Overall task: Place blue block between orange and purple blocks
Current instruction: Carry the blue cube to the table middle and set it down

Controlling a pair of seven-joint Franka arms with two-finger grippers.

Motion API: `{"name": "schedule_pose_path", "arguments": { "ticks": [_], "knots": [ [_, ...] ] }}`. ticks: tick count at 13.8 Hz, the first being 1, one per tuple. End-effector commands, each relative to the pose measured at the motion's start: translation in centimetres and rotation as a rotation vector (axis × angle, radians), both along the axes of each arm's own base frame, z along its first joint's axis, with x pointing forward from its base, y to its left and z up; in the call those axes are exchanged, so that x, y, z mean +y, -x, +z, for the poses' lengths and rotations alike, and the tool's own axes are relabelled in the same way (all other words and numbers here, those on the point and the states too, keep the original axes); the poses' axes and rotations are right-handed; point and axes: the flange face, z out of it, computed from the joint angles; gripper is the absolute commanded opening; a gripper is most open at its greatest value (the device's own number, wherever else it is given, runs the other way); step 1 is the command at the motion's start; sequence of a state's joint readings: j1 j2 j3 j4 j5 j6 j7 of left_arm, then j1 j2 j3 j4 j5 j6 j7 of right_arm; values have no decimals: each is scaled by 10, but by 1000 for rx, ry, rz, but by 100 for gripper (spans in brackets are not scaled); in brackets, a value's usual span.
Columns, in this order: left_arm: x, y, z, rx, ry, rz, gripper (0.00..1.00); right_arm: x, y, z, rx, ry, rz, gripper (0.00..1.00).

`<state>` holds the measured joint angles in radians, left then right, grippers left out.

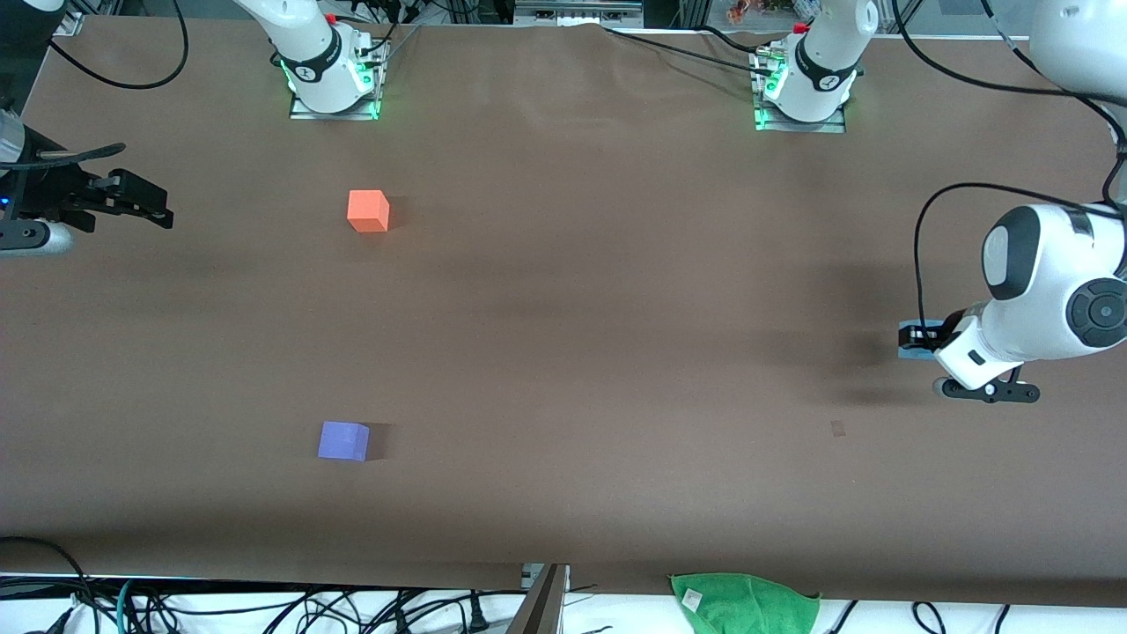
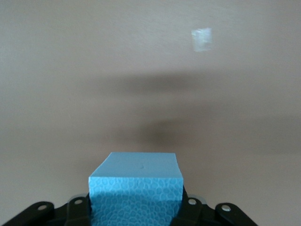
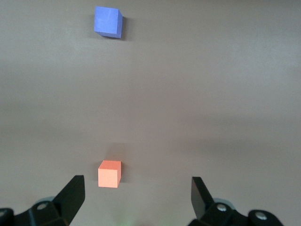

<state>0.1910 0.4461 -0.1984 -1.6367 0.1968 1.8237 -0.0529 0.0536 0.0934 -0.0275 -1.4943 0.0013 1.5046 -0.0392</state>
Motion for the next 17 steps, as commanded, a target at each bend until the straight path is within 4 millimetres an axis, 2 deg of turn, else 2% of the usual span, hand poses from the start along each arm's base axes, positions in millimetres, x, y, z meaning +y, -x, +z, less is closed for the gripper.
{"name": "schedule_pose_path", "arguments": {
  "ticks": [1, 3, 5, 6, 8, 9, 11, 13, 15, 17],
  "knots": [
    [-72, 6, 26, 35, -34, 38, 28, -3, 0, 3, -5, 0, 2, 100],
    [-145, 19, 40, 21, -16, 25, 29, -3, 0, 3, -6, 0, 2, 100],
    [-216, 34, 47, -7, 15, 29, 29, -3, 0, 3, -6, 0, 2, 100],
    [-257, 43, 49, -40, 49, 14, 29, -3, 0, 3, -6, 0, 2, 100],
    [-331, 67, 36, -66, 68, 37, 28, -3, -1, 2, -8, 0, 2, 100],
    [-360, 77, 26, -84, 70, 98, 28, -3, -1, 3, -9, 0, 2, 100],
    [-419, 99, -5, -107, 101, 112, 27, -3, -1, 3, -11, 0, 2, 100],
    [-446, 108, -42, -140, 99, 82, 27, -3, -2, 2, -11, 0, 2, 100],
    [-477, 118, -75, -167, 160, 170, 27, -3, -2, 1, -9, 0, 2, 100],
    [-494, 130, -106, -221, 130, 162, 27, -3, -2, 0, -8, 1, 4, 100]
  ]
}}
